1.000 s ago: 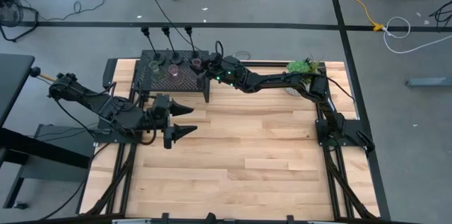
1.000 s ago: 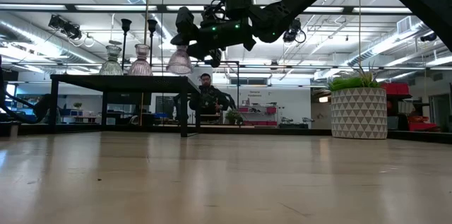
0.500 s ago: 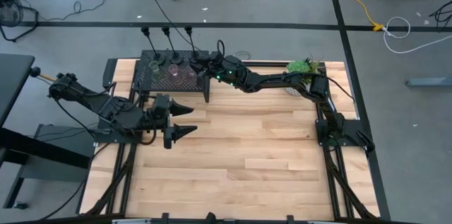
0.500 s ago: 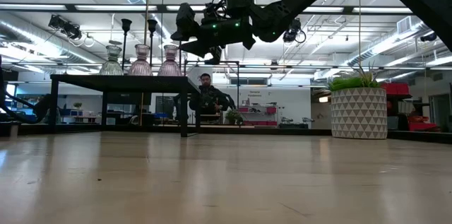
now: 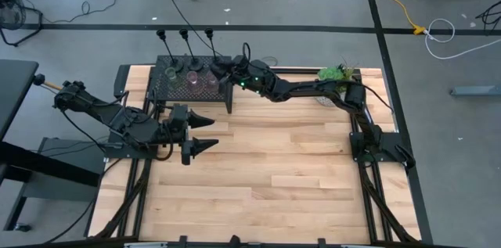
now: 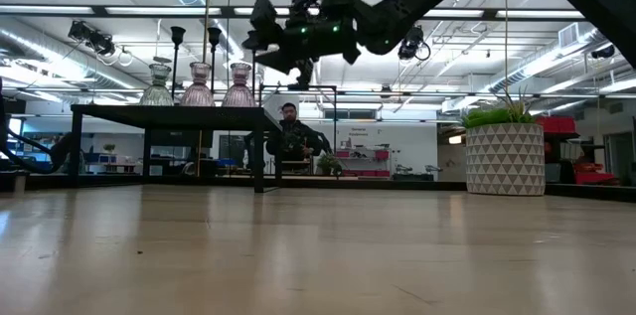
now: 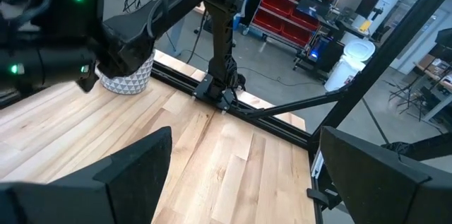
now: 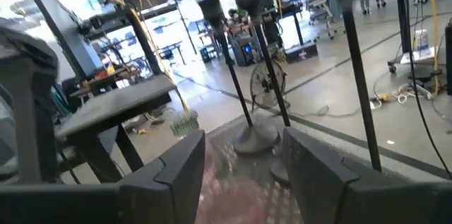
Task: Pick & Place candle stick holders
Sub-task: Return to Home Position
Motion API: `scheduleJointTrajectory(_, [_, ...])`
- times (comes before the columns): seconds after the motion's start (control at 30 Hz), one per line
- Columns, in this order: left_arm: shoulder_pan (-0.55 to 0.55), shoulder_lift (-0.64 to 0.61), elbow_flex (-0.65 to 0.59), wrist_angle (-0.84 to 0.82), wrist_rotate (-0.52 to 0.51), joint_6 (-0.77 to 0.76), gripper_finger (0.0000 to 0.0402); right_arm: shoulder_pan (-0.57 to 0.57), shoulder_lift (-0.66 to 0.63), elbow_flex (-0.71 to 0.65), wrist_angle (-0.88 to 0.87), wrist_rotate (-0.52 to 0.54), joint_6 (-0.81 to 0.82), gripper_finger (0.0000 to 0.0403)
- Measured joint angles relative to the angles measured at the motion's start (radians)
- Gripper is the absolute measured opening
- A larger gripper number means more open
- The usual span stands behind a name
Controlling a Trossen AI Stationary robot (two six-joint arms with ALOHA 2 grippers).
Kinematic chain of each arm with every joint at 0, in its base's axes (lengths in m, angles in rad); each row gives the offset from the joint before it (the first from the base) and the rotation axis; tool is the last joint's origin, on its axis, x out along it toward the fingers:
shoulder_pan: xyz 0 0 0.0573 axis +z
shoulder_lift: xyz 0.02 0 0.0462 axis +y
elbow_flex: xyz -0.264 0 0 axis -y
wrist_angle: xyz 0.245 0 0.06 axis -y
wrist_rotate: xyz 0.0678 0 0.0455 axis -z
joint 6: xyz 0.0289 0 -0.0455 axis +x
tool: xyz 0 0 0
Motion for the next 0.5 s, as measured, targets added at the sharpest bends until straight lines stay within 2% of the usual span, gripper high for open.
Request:
scheduleJointTrajectory(0.23, [0.0,0.0,0.0,0.0,0.001,0.014,0.036,0.0,-0.086,0.0,-0.03,-0.001,-0.031,0.019])
scheduleJointTrajectory(0.37, [0.0,0.0,0.0,0.005,0.017,0.034,0.036,0.013,-0.146,0.0,-0.113,-0.006,-0.062,0.019])
scheduleJointTrajectory(0.5, [0.0,0.0,0.0,0.007,0.018,0.036,0.036,0.039,-0.209,0.0,-0.218,-0.067,-0.071,0.019])
